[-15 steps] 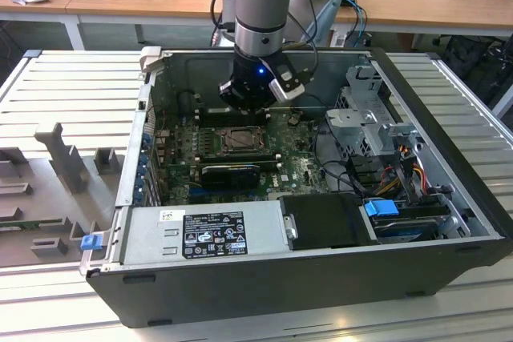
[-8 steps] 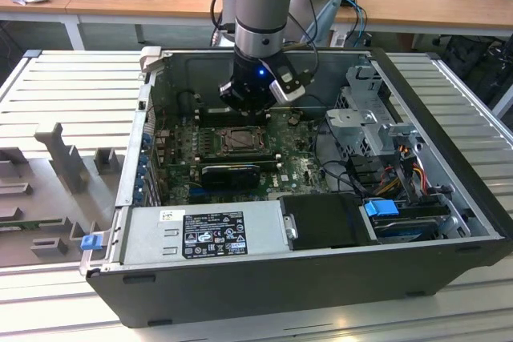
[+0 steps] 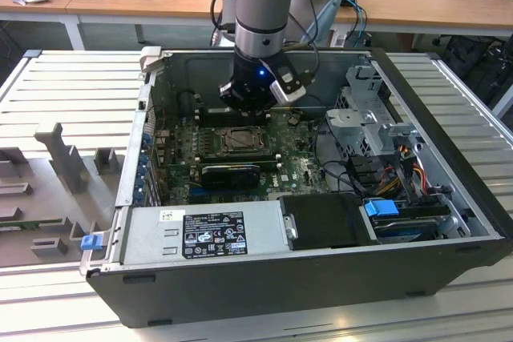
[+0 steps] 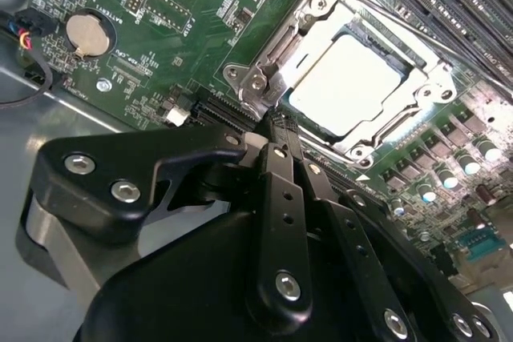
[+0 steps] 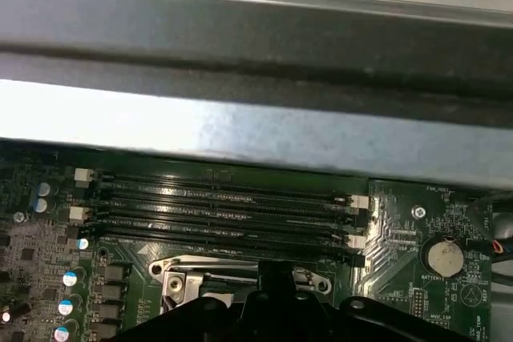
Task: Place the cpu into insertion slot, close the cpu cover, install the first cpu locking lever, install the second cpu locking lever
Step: 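Install the second cpu locking lever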
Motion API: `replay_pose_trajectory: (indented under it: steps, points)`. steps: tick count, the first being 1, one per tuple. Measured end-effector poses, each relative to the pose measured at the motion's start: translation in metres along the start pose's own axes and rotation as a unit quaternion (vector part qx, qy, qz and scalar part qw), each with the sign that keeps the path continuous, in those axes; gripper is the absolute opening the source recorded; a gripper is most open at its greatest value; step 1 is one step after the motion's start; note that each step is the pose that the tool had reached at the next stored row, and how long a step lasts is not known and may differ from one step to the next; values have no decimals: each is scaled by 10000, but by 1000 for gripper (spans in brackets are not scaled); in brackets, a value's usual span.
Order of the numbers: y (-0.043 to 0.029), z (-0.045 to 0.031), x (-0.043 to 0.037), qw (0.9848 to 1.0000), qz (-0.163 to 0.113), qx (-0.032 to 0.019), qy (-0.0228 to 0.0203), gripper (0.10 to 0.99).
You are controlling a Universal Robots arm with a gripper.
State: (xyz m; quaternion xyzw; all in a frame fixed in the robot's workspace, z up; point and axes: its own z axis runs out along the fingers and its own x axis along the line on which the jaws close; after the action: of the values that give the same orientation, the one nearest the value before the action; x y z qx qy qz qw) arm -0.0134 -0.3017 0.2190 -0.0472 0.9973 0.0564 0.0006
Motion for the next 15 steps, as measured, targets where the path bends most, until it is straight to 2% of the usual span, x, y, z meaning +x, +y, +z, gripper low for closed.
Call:
replay_pose_trajectory:
  steps: [4, 11, 15]
  points:
    - [9, -82, -1, 10000, 0, -1, 0, 106]
    - [33, -293, -2, 10000, 1, 0, 0, 106]
    - [-23, -312, 3, 10000, 0, -1, 0, 106]
